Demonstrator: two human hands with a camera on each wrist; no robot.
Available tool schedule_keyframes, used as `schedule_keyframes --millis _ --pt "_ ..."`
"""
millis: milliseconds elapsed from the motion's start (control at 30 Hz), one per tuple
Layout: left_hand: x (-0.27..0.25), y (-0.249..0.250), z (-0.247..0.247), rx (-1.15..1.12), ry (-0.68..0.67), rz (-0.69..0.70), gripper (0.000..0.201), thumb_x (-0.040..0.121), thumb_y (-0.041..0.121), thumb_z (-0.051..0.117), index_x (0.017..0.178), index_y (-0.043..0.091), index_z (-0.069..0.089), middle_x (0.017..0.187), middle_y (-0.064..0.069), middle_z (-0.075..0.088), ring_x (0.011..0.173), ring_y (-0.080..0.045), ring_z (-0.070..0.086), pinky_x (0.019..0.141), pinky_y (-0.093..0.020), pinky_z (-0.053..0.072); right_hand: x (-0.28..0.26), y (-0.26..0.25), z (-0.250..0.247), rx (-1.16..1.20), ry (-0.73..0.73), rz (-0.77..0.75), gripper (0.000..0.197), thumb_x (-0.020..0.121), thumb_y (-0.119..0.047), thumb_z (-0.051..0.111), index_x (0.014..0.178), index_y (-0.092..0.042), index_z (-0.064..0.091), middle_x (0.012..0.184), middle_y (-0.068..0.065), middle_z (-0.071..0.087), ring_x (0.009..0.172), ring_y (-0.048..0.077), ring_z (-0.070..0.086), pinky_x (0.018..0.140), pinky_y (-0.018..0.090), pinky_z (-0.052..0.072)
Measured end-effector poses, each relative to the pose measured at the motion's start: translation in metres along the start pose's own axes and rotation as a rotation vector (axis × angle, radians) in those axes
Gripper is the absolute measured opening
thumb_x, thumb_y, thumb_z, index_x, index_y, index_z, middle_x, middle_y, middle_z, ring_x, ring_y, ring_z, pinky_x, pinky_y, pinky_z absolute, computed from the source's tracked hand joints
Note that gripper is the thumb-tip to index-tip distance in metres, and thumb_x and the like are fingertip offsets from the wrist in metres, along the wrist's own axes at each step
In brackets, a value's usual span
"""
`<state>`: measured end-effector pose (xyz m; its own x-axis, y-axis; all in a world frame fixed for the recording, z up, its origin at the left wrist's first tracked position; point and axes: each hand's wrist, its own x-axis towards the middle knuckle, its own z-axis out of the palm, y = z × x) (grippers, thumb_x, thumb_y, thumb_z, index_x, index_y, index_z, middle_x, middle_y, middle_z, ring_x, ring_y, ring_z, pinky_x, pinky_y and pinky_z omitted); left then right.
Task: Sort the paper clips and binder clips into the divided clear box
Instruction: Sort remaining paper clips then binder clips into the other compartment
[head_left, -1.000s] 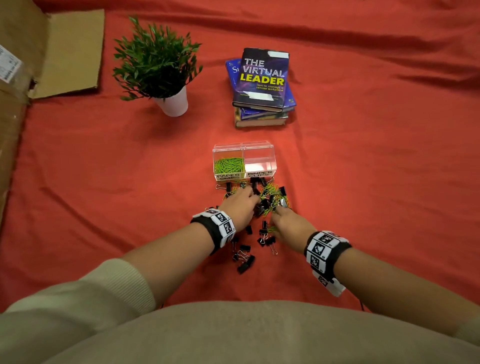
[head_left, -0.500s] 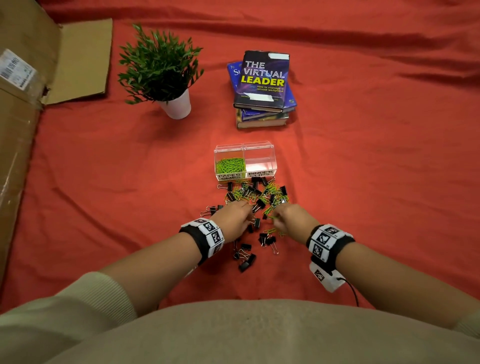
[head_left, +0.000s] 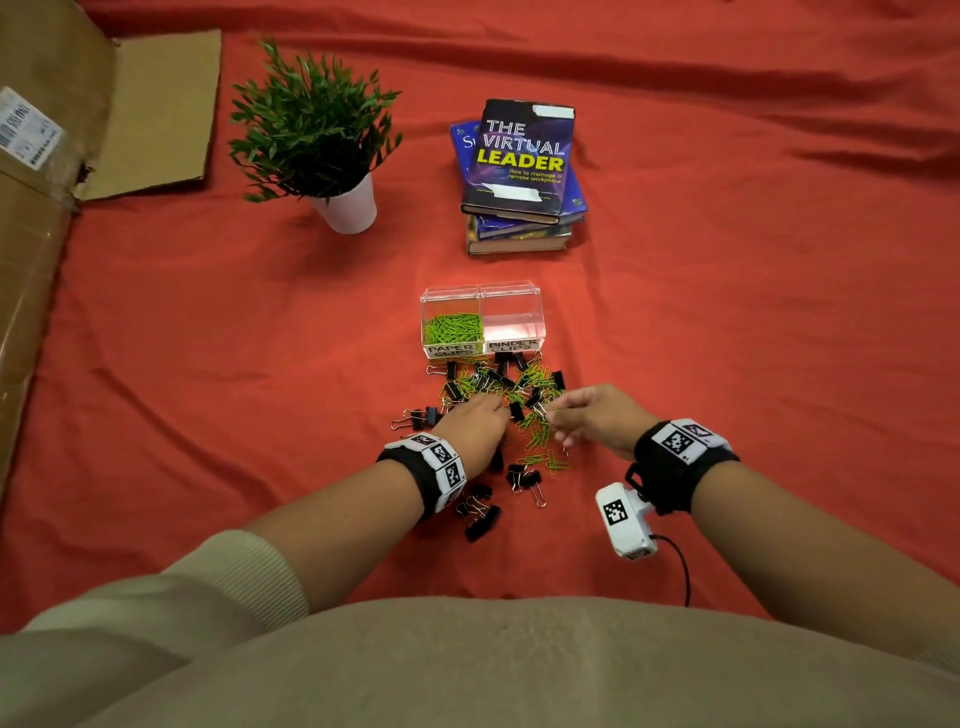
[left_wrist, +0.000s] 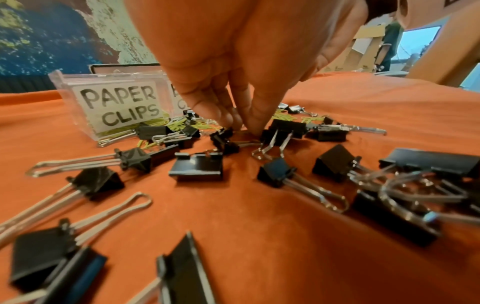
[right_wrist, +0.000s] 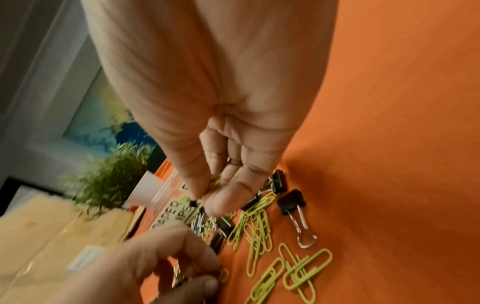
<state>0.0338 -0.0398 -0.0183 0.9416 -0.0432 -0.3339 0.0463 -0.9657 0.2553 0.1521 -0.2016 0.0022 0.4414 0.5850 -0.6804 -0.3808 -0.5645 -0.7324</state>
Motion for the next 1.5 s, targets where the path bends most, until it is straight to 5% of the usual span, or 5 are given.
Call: schedule_keyframes --millis 567,767,1033,1300,1500 --pt "-0.005 -0.005 0.005 0.062 -0.008 -0.025 0.029 0.094 0.015 0.048 0.121 0.005 0.048 0.124 -0.011 0.051 0.118 -0.026 0.045 0.1 -0.034 0.037 0.001 0.001 -0.003 -0.068 0.098 0.018 0.017 0.093 -0.014 0.053 0.077 -0.01 0.055 0.068 0.007 0.056 0.051 0.014 0.053 0.046 0.023 0.044" --pt "-0.004 -0.001 0.004 0.039 -0.039 -0.062 0.03 0.094 0.014 0.045 0.121 0.001 0.049 0.124 -0.013 0.05 0.118 -0.028 0.044 0.1 -0.034 0.036 0.002 0.007 0.006 -0.684 0.083 -0.082 0.026 0.098 -0.016 0.037 0.094 -0.01 0.062 0.097 0.006 0.065 0.085 0.025 0.06 0.076 0.032 0.047" --pt "0.002 0.013 -0.016 -0.539 0.013 -0.277 0.004 0.092 0.009 0.044 0.095 0.012 0.045 0.077 -0.001 0.052 0.06 -0.013 0.046 0.052 -0.024 0.034 -0.003 0.017 -0.001 -0.848 0.234 -0.118 0.02 0.094 -0.021 0.044 0.108 -0.015 0.057 0.088 0.005 0.065 0.073 0.022 0.059 0.065 0.032 0.046" --pt "0.032 0.035 -0.003 -0.276 0.041 -0.223 0.025 0.097 0.026 0.045 0.11 0.006 0.05 0.11 -0.013 0.054 0.102 -0.029 0.054 0.088 -0.04 0.045 -0.004 0.018 0.013 -1.14 0.313 -0.191 0.031 0.092 -0.026 0.046 0.122 -0.015 0.048 0.107 0.012 0.065 0.098 0.033 0.062 0.074 0.039 0.049" --pt "0.033 0.035 0.001 -0.018 -0.006 -0.163 0.027 0.091 0.004 0.051 0.118 0.002 0.046 0.119 -0.016 0.052 0.113 -0.032 0.052 0.09 -0.039 0.044 0.003 0.016 0.016 -1.204 0.349 -0.221 0.034 0.093 -0.024 0.046 0.125 -0.012 0.047 0.112 0.012 0.063 0.103 0.033 0.061 0.076 0.04 0.05"
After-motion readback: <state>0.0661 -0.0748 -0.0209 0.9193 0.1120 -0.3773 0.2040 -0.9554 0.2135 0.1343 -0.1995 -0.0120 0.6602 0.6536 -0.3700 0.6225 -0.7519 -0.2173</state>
